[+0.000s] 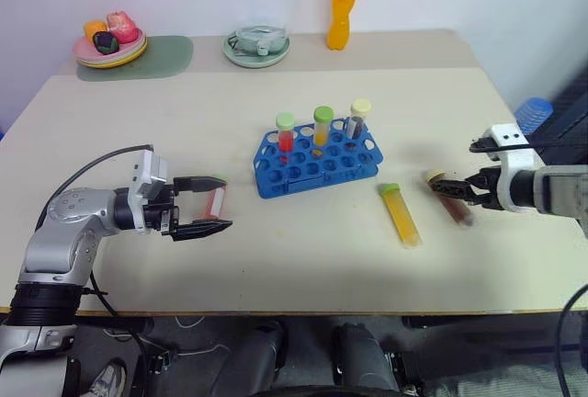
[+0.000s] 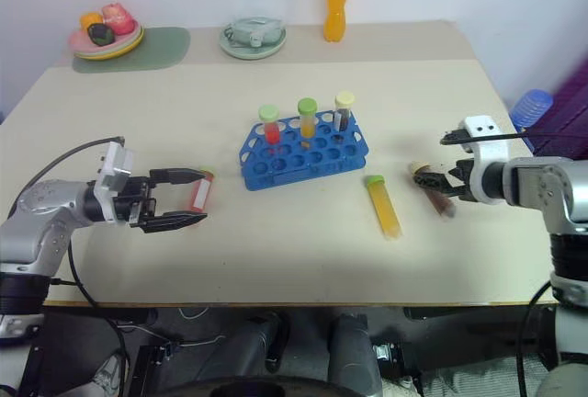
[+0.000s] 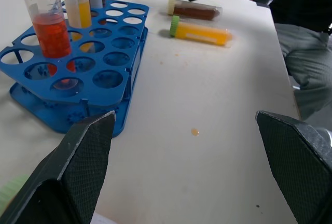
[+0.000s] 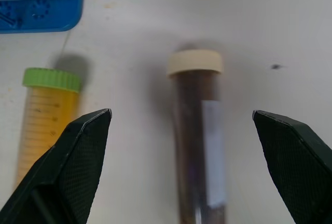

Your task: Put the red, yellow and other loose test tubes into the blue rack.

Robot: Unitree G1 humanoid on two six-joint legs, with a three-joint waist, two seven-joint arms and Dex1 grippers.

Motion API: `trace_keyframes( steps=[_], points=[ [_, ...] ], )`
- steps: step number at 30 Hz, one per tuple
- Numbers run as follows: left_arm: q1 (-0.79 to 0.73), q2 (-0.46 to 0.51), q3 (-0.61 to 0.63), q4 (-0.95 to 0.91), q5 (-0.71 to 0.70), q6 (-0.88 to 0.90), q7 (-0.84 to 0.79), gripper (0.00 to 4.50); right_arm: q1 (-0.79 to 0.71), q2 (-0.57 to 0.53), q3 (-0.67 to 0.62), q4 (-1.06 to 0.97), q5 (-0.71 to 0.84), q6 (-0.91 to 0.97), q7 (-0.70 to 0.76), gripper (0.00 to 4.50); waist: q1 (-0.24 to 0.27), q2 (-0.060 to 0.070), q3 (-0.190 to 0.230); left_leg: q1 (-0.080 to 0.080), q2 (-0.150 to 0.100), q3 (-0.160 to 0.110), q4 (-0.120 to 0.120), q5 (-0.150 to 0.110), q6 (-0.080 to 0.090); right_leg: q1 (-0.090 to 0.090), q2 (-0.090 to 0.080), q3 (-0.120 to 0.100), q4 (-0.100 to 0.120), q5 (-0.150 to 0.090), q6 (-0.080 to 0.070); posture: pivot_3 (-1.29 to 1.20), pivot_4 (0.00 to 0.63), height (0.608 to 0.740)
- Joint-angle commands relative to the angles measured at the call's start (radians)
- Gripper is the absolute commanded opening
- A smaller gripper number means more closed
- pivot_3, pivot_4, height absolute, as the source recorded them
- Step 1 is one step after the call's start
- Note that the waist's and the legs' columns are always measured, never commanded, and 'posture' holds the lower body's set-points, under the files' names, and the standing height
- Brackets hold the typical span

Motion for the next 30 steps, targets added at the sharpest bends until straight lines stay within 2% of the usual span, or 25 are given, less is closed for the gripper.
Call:
trace_keyframes(
  steps=[1,11,14,16,19,20,27,30],
  points=[
    [0.017,0.003,0.016,-0.057,-0.018,0.011,0.005,4.43,-0.081,0.002,0.046,0.046,-0.019,0.037,0.015,4.5,0.0,0.0,0.0,0.0,0.0,0.0,0.0,0.0,0.0,0.0,0.0,0.0,0.0,0.0,0.0,0.0,0.15,0.74],
    [0.061,-0.003,0.058,-0.149,-0.091,0.099,0.062,4.43,-0.193,0.014,0.226,0.235,-0.113,0.001,0.076,4.5,-0.001,0.0,0.0,-0.001,0.0,0.0,0.0,0.0,0.0,-0.001,0.0,0.0,0.0,0.0,0.0,0.0,0.15,0.74],
    [0.08,-0.002,0.065,-0.166,-0.097,0.106,0.071,4.5,-0.199,0.027,0.28,0.279,-0.156,-0.045,0.096,3.66,-0.006,0.0,0.0,0.0,0.0,0.001,0.0,0.0,0.0,0.0,0.0,0.0,0.0,0.0,0.0,0.0,0.15,0.74],
    [0.089,-0.003,0.069,-0.178,-0.102,0.109,0.08,4.5,-0.202,0.034,0.289,0.295,-0.172,-0.058,0.109,2.75,-0.007,0.0,0.0,0.0,0.0,0.001,0.001,0.0,0.0,0.0,0.0,0.0,0.0,0.0,0.0,0.0,0.15,0.74],
    [0.104,-0.002,0.076,-0.191,-0.104,0.115,0.091,4.5,-0.193,0.032,0.305,0.284,-0.196,-0.086,0.133,1.15,-0.007,0.0,0.0,0.0,0.0,0.001,0.001,0.0,0.0,0.0,0.001,0.0,0.0,0.001,-0.001,0.0,0.15,0.74],
    [0.109,-0.002,0.077,-0.194,-0.102,0.114,0.094,4.5,-0.186,0.028,0.313,0.273,-0.207,-0.102,0.142,0.79,-0.008,0.0,0.0,0.0,0.0,0.001,0.001,0.0,0.0,0.0,0.001,0.0,0.0,0.001,-0.001,0.0,0.15,0.74],
    [0.105,-0.008,0.069,-0.194,-0.099,0.116,0.11,4.5,-0.114,0.015,0.289,0.183,-0.256,-0.274,0.191,0.75,-0.021,-0.001,0.0,0.0,0.0,0.001,0.002,0.0,0.0,0.0,0.001,0.0,0.0,0.001,-0.001,0.0,0.15,0.74],
    [0.099,-0.011,0.066,-0.189,-0.099,0.114,0.114,4.5,-0.065,0.021,0.214,0.102,-0.223,-0.357,0.235,0.75,-0.028,-0.001,0.0,0.0,0.0,0.001,0.002,0.0,0.0,0.0,0.001,0.001,0.001,0.001,-0.001,0.0,0.15,0.74]
  ],
)
